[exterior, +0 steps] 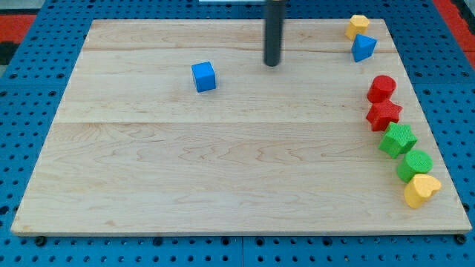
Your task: Move blue triangle towards center
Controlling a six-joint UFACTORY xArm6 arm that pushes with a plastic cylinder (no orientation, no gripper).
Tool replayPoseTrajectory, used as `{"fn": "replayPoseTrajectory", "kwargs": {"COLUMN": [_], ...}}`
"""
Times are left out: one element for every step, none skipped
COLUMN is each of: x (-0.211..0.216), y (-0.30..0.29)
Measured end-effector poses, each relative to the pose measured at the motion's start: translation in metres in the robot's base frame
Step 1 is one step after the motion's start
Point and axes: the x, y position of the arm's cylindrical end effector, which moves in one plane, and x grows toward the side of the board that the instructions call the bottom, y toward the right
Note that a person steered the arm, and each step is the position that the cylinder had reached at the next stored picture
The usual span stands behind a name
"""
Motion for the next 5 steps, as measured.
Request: {"fn": "replayPoseTrajectory", "kwargs": {"x": [0.01,0.022,-0.003,-0.034,-0.087], "y": [0.08,0.127,0.189,0.224,0.198]}}
